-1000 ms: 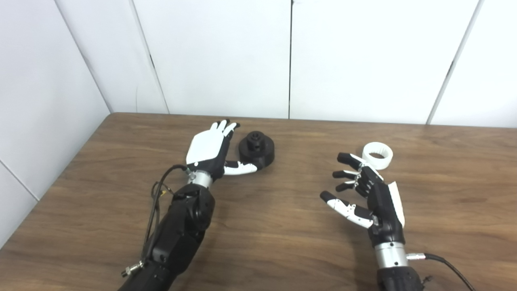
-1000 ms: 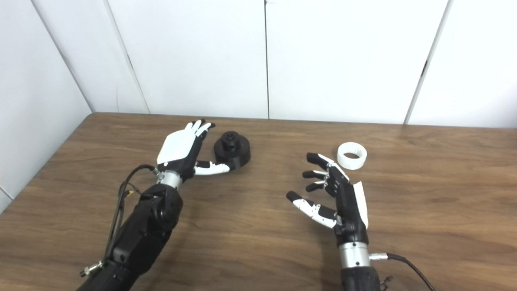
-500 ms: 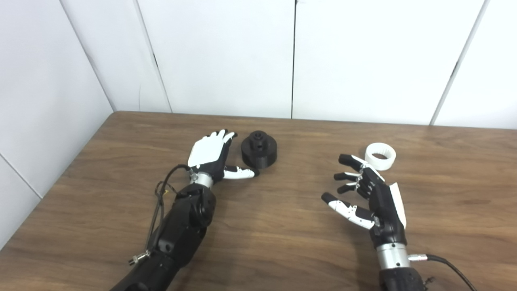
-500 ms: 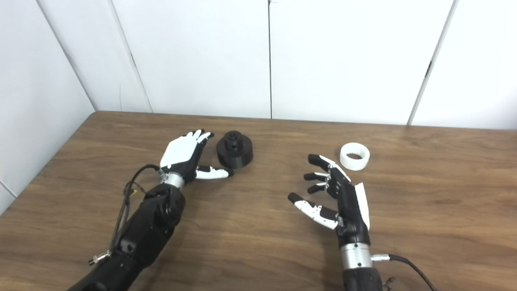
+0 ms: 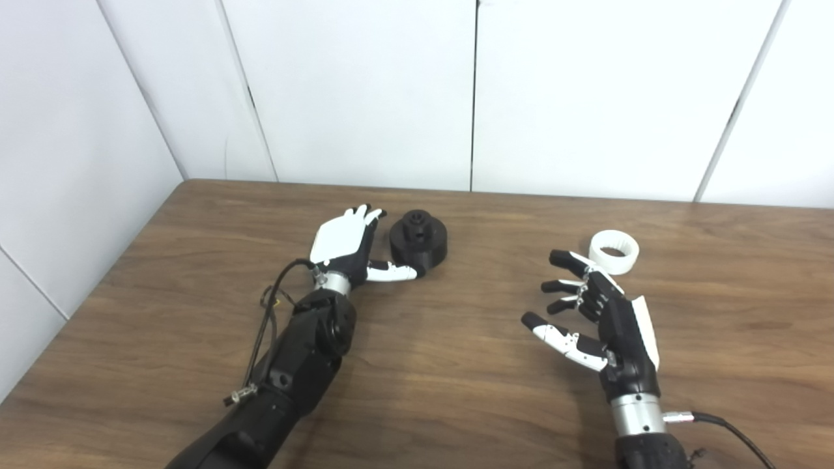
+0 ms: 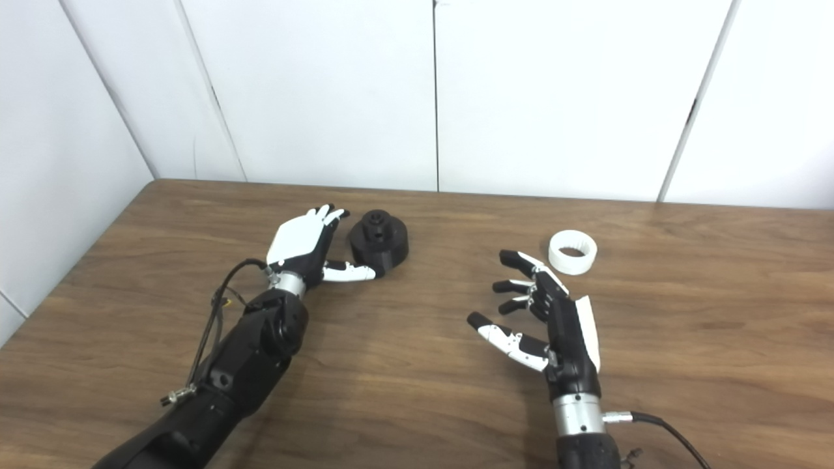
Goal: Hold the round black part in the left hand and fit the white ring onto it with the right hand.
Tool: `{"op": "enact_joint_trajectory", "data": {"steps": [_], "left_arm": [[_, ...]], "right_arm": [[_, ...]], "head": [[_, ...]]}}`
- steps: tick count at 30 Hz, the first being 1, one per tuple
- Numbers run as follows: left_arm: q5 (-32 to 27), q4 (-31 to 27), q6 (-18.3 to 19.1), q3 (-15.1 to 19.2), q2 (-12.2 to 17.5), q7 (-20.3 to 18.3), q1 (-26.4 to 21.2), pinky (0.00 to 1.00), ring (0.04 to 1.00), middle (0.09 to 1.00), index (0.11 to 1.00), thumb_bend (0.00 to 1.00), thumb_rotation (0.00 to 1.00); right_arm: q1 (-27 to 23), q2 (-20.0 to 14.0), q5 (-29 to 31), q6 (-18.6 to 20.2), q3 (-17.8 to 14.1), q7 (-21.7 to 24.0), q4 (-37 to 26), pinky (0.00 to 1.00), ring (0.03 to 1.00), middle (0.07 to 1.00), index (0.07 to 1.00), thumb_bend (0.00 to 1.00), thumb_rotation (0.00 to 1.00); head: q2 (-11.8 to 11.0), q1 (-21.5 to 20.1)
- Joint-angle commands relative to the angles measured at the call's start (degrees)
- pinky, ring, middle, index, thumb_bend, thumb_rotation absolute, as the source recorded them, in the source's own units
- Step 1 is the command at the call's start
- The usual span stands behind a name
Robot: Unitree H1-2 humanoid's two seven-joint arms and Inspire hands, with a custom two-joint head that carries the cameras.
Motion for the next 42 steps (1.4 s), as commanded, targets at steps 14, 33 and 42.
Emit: {"op": "enact_joint_trajectory", "data": {"steps": [14, 33, 42], "left_arm": [[-1.01, 2.03, -1.06, -2.77, -0.44, 1.17, -4.44, 0.96, 1.0, 1.0, 0.899, 1.0, 0.64], [-5.61, 3.52, -4.2, -1.2, -2.44, 3.21, -4.75, 0.93, 1.0, 0.996, 0.839, 0.97, 0.5], [-11.82, 10.5, -13.52, 2.98, -4.24, 8.76, -5.83, 0.91, 0.978, 0.966, 0.715, 0.88, 0.31]], "right_arm": [[2.81, -0.5, -0.69, 0.3, -0.65, -0.2, -0.07, 0.48, 0.637, 0.791, 0.756, 0.66, 0.09], [3.07, 0.07, -0.92, 0.11, -0.76, -0.51, -0.32, 0.48, 0.635, 0.786, 0.754, 0.67, 0.08], [3.33, 0.12, -1.0, 0.82, -0.88, -0.42, -0.89, 0.48, 0.637, 0.79, 0.755, 0.67, 0.08]], "head": [[0.48, -0.5], [0.64, -1.14], [0.78, -1.37]]}}
